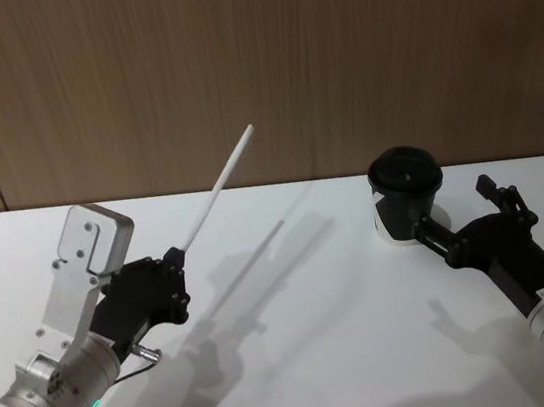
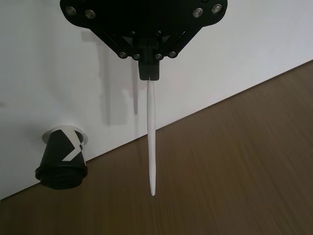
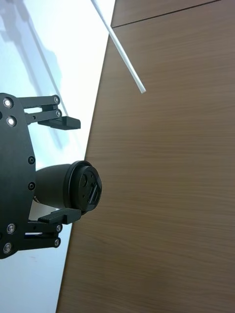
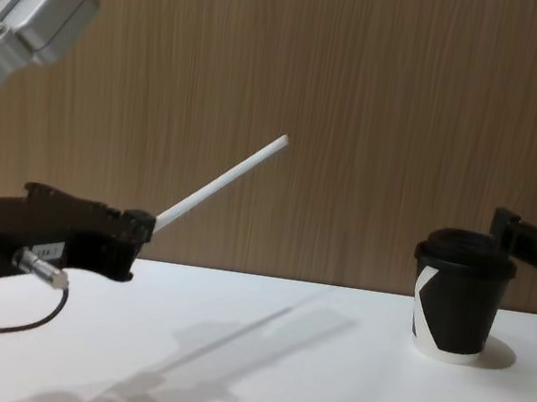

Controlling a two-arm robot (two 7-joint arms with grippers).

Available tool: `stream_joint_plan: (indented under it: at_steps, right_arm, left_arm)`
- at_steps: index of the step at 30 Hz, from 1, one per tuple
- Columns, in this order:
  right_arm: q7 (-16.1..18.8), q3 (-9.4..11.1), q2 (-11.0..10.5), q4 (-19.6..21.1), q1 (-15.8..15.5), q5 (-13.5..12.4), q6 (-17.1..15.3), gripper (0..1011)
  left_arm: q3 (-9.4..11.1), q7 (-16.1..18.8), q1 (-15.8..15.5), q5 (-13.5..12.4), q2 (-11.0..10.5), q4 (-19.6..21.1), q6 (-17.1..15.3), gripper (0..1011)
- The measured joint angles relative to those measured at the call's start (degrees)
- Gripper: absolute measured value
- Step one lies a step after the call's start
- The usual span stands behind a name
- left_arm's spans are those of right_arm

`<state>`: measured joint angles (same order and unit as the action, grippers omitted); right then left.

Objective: Pick up the straw with one hand, pass it to the other hand, and insert it into the cup.

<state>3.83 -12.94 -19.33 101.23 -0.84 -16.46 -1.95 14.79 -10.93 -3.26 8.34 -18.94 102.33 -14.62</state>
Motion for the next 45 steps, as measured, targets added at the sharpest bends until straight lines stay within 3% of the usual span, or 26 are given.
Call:
stream_joint_plan:
  at_steps: [20, 45]
  right_arm:
    - [0.0, 0.0, 0.0, 0.0, 0.0, 0.0, 0.0, 1001]
    - [0.0, 0.0, 0.0, 0.0, 0.0, 0.0, 0.0, 1001]
  left_arm:
    - [2.2, -9.6, -4.4, 1.6, -3.6, -1.4, 4.0, 0]
    - [3.3, -15.3, -7.0, 5.5, -5.6, -2.1, 9.1, 0]
